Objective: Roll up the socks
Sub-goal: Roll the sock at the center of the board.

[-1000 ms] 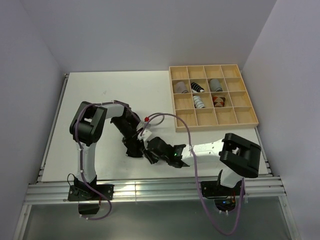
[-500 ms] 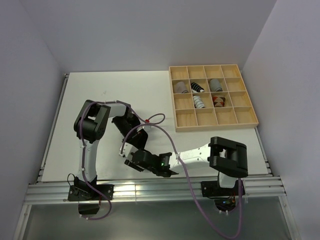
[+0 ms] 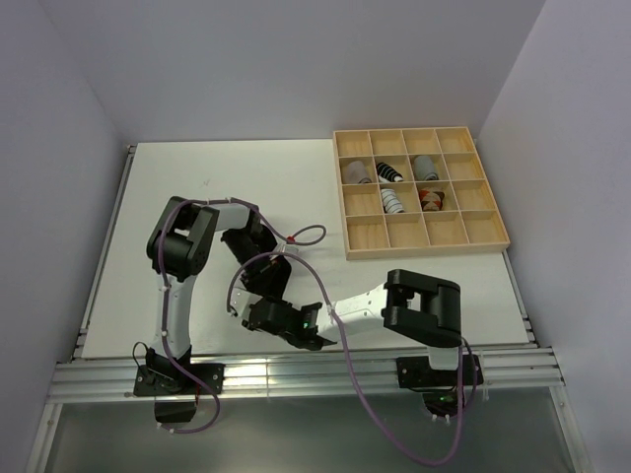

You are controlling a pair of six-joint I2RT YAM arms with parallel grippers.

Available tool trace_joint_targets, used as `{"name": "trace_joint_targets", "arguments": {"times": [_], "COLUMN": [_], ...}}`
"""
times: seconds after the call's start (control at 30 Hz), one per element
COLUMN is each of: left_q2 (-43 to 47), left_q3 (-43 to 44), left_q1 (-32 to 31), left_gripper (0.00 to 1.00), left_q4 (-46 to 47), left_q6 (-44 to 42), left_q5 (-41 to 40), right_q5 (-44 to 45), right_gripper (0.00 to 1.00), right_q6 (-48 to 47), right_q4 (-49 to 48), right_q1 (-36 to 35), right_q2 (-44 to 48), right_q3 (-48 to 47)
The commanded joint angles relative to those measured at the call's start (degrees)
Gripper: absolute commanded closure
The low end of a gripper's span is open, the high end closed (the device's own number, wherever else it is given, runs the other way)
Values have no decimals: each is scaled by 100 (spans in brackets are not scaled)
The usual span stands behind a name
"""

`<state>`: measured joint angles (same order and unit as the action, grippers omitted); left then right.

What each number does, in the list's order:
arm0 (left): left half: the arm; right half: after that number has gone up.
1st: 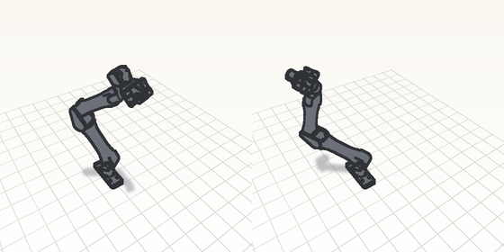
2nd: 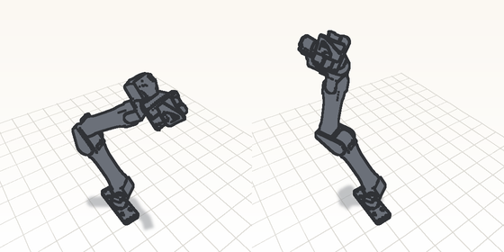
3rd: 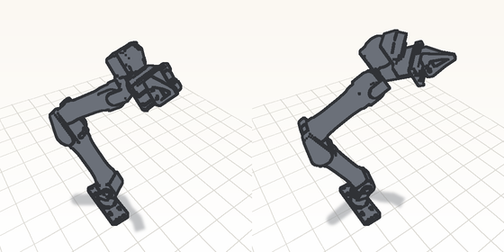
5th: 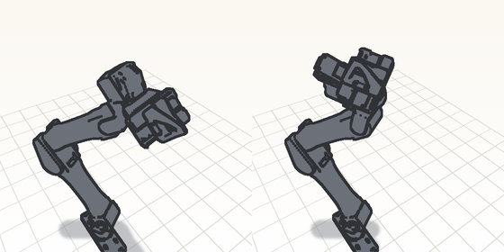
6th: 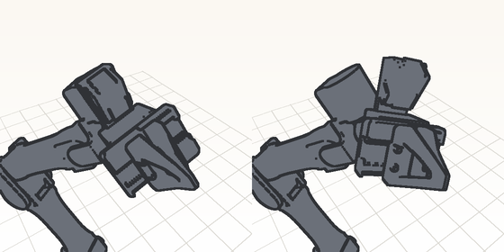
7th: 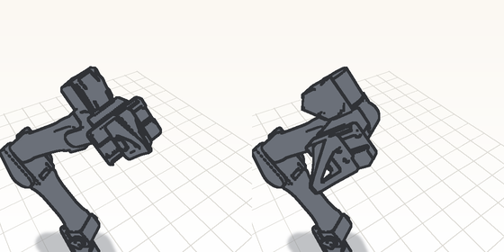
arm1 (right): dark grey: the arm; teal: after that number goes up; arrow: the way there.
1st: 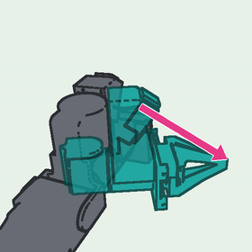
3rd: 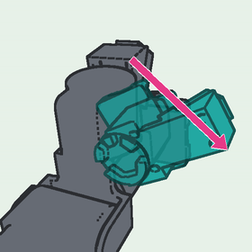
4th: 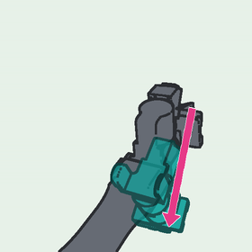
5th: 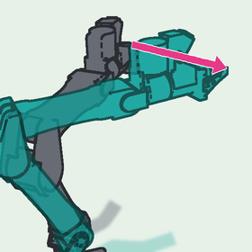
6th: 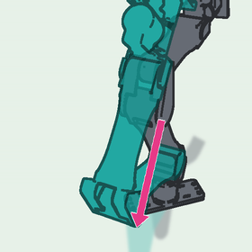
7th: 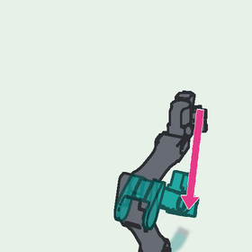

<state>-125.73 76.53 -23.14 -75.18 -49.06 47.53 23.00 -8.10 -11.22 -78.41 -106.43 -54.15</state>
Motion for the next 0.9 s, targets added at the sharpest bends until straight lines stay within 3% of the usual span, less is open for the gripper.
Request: {"name": "trace_joint_targets", "arguments": {"times": [0.0, 0.1, 0.3, 0.37, 0.6, 0.87], "left_q2": [-153, -180, -22, 92, 760, 1559], "left_q3": [116, 125, 125, 151, 239, 143], "left_q1": [-42, -42, -42, -42, 2, 458], "left_gripper": [97, 94, 79, 71, 59, 57], "left_q4": [65, -32, -41, -41, 652, 2251], "left_q6": [-359, -438, -491, -499, 219, 1747], "left_q5": [-411, -420, -332, -262, -33, 72], "right_q5": [231, 266, -119, -322, -1227, -2175], "right_gripper": [54, 57, 87, 90, 95, 96], "right_q6": [-236, -324, -79, 1, 501, 958], "right_q4": [23, 67, 278, 383, 709, 745], "right_q1": [-16, -25, 141, 203, 511, 862], "right_q2": [-158, -290, -238, -133, 245, 816], "right_q3": [-289, -350, -351, -298, -184, 203]}}
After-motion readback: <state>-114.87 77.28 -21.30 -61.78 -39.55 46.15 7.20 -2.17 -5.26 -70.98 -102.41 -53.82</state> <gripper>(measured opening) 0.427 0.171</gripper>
